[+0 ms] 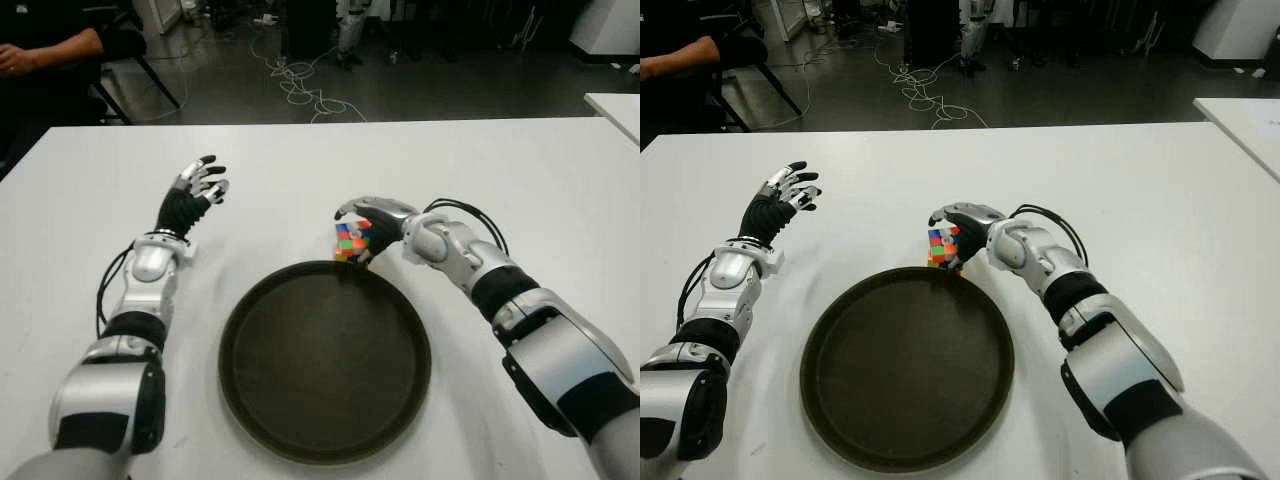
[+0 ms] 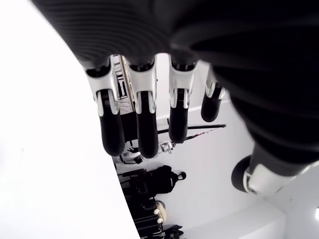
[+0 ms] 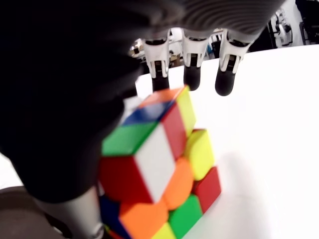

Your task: Pick up the Rubik's Cube and put it in the plate

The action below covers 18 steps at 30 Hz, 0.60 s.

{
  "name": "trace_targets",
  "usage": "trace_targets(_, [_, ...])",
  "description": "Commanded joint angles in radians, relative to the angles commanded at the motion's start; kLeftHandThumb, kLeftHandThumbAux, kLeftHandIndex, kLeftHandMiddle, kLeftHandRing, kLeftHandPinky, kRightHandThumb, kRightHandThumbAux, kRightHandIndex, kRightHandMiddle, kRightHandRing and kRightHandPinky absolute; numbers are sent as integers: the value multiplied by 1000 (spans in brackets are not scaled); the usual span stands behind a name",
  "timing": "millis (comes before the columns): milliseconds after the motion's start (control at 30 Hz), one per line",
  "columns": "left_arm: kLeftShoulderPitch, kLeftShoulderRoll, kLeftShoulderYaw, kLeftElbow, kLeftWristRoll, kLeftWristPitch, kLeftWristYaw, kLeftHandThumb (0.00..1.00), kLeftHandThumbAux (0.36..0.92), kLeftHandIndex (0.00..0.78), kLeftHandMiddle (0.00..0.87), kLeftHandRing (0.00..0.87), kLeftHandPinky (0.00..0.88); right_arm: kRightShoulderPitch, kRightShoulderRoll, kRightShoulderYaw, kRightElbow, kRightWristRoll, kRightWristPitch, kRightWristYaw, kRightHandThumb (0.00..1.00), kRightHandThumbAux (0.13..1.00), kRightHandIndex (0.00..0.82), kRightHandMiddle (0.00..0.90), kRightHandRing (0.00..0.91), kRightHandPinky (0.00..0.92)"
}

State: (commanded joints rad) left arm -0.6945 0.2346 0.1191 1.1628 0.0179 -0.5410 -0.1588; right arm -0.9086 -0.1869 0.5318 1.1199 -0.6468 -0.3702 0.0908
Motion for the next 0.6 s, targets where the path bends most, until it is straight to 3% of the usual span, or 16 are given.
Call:
trace_targets(100, [2,0,-1,-4,2,-3,1,156,596,138,216,261,319,-1,-2,-4,-4,4,7,-4,0,894,308,276,323,306])
trace_targets(167, [3,-1,-3,-7,4,-6,4,150,593,140,217,261,319,0,-3,-9,-14,7,14,-7,2,936,412,485,520,511])
trace_targets(233, [4,-1,-4,-9,5,-6,5,152,598,142,217,261,320,2,-3,-12,-18,7,18,-14,7,953,468,583,606,596])
trace_targets(433, [4,-1,-5,-9,5,-3,10,162,605,144,216,260,320,12,1,-19,-33,8,44,-49,83,947,551,696,701,678])
trace_targets(533, [4,-2,-5,-11,5,-1,13,164,605,148,219,260,318,16,7,-25,-40,11,76,-55,490,806,469,701,702,682])
trace_targets(600, [5,-2,-5,-12,4,-1,13,165,610,152,223,260,317,18,10,-27,-44,12,90,-54,588,772,449,701,701,682])
